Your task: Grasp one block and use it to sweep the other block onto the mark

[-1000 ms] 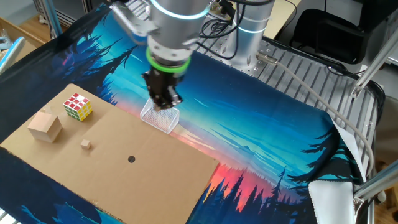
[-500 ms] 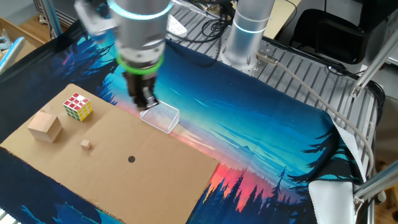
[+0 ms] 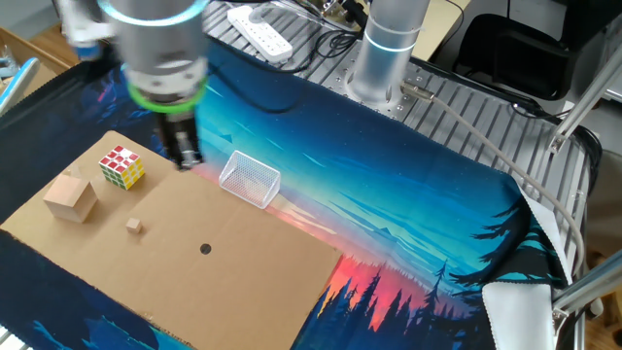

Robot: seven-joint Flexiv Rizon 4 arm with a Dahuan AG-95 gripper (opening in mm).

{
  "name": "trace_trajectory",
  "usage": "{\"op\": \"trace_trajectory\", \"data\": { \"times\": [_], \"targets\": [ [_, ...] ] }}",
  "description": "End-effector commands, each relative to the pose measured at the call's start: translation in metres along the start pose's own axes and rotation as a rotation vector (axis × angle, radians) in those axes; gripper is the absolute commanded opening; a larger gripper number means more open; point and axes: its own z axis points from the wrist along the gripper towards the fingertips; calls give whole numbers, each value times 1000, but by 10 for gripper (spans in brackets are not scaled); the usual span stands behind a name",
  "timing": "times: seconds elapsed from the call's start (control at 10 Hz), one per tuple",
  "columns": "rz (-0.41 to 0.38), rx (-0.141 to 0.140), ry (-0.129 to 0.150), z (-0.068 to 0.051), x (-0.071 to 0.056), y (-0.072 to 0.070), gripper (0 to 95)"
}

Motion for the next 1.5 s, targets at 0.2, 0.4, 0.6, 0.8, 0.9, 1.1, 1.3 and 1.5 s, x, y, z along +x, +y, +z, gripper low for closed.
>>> {"op": "trace_trajectory", "data": {
  "times": [0.2, 0.4, 0.6, 0.8, 0.9, 1.1, 1.3, 1.5],
  "targets": [
    [88, -32, 5, 9, 2, -12, 0],
    [84, -29, 16, 9, 2, -12, 0],
    [88, -30, 18, 9, 2, -12, 0],
    [108, -35, 23, 9, 2, -12, 0],
    [136, -25, 23, 9, 2, -12, 0],
    [170, 2, 51, 9, 2, -12, 0],
    [208, 6, 64, 9, 2, -12, 0],
    [228, -21, 110, 9, 2, -12, 0]
  ]
}}
